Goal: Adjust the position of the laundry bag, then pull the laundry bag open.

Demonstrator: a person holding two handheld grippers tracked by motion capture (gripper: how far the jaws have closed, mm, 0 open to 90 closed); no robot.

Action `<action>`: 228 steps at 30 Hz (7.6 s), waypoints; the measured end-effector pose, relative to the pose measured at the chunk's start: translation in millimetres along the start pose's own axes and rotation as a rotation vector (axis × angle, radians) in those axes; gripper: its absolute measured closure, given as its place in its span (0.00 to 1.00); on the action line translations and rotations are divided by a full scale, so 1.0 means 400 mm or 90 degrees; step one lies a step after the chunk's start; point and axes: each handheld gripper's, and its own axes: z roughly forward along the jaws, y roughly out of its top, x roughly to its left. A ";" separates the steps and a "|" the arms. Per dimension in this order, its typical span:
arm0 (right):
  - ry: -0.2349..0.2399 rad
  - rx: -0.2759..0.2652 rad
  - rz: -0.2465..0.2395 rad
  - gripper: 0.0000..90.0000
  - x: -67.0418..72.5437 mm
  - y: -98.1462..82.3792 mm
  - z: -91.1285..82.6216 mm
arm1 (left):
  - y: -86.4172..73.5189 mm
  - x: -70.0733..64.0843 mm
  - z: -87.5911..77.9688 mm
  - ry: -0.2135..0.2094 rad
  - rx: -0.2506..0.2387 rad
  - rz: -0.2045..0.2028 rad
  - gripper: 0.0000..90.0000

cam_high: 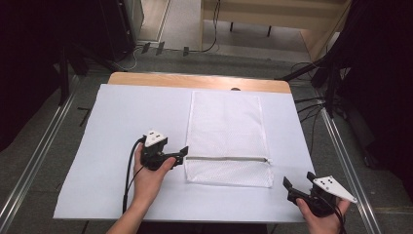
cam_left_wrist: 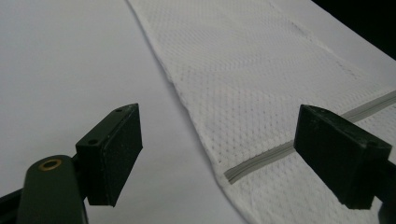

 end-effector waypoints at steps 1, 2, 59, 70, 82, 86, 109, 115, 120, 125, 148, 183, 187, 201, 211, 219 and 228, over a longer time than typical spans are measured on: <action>0.001 0.001 0.000 0.15 0.000 0.000 0.001 | 0.005 -0.005 0.012 0.003 0.007 0.001 0.17; 0.001 0.002 0.001 0.15 0.000 0.000 0.003 | 0.011 -0.010 0.026 0.004 0.015 -0.003 0.17; 0.012 0.026 -0.018 0.21 0.034 -0.005 0.017 | -0.072 0.037 0.002 -0.128 0.162 -0.154 1.00; 0.120 0.091 -0.012 0.57 0.157 -0.019 0.044 | -0.095 0.086 -0.049 -0.117 0.152 -0.166 1.00; 0.142 0.130 -0.088 0.91 0.228 -0.042 0.081 | -0.113 0.116 -0.064 -0.115 0.154 -0.166 1.00; 0.179 0.144 -0.076 0.98 0.226 -0.045 0.073 | -0.117 0.125 -0.070 -0.107 0.151 -0.165 1.00; 0.217 0.154 -0.103 1.00 0.265 -0.061 0.045 | -0.135 0.137 -0.107 -0.067 0.125 -0.139 0.89; 0.211 0.136 -0.095 0.75 0.261 -0.062 0.048 | -0.130 0.136 -0.124 -0.043 0.075 -0.133 0.57; 0.158 0.120 -0.102 0.54 0.270 -0.061 0.055 | -0.120 0.121 -0.140 -0.019 0.039 -0.126 0.51; 0.161 0.122 -0.114 0.59 0.281 -0.064 0.059 | -0.102 0.076 -0.150 -0.031 0.014 -0.093 0.50; 0.191 0.106 -0.116 1.00 0.294 -0.053 0.055 | -0.030 -0.215 0.002 -0.222 0.113 0.031 0.47; 0.208 0.036 -0.111 1.00 0.291 -0.033 0.028 | 0.023 -0.430 0.168 -0.197 0.197 0.113 0.64; 0.208 0.037 -0.111 1.00 0.291 -0.033 0.027 | 0.018 -0.434 0.169 -0.215 0.208 0.131 0.69; 0.206 0.046 -0.113 1.00 0.290 -0.037 0.031 | 0.018 -0.427 0.154 -0.231 0.222 0.180 0.87; 0.202 0.047 -0.115 1.00 0.287 -0.038 0.034 | 0.037 -0.388 0.123 -0.242 0.203 0.155 0.94; 0.202 0.047 -0.115 1.00 0.290 -0.038 0.034 | 0.021 -0.415 0.158 -0.227 0.213 0.173 0.76; 0.206 0.048 -0.116 1.00 0.287 -0.039 0.035 | 0.008 -0.425 0.188 -0.243 0.227 0.181 0.84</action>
